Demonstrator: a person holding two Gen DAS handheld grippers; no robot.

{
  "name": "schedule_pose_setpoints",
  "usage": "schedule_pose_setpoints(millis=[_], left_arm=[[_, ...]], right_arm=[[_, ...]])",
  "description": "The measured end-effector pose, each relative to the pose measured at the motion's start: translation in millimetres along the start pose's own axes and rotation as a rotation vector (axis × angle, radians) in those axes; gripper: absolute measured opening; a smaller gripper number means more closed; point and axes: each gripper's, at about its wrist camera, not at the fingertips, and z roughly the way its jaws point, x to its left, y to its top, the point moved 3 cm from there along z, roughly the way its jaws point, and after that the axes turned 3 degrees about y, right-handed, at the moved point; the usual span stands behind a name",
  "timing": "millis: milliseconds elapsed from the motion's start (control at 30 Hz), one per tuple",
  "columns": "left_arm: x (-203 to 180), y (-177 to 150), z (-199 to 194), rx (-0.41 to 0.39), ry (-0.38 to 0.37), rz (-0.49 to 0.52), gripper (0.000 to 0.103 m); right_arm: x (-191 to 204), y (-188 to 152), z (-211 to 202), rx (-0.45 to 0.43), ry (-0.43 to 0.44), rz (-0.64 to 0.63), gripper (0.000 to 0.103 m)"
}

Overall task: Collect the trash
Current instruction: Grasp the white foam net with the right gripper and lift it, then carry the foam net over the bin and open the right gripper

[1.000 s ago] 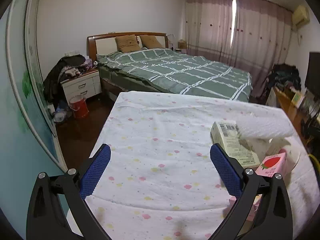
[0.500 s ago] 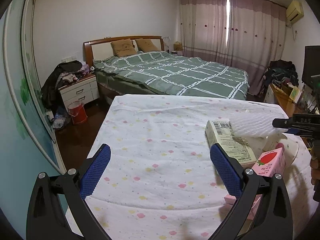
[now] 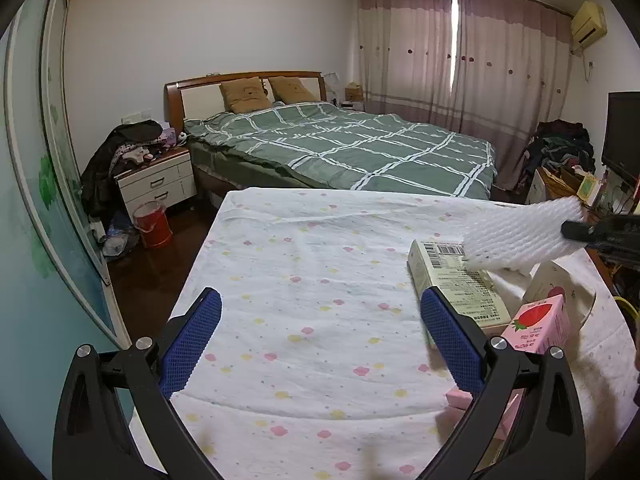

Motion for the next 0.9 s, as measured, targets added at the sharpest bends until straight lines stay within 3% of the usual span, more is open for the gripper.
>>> schedule_pose_setpoints(millis=[300,500,700,900], left_arm=[[-1.1,-0.7,-1.4,-0.001,-0.003,-0.006,0.098],[-1.8,-1.0,-2.7,-0.002,-0.005,-0.007,0.098],[-2.0,-1.2,-4.6,0.003,-0.029,-0.021,0.098],[-4.4,-0.7,-4.6,0.001,-0.046,-0.020,0.098]], right_arm=[[19.3,3.6,-57.1,-0.116,0.040,-0.042,0.013],[-1.6,-2.7,-101.4,-0.211,-0.072,-0.057,0.013],[-72.2,-34.8,-153.8,-0.269,-0.239,0.040,0.013],[-177.1,-79.9,-207.1,-0.277,-0.459,0.223,0.013]])
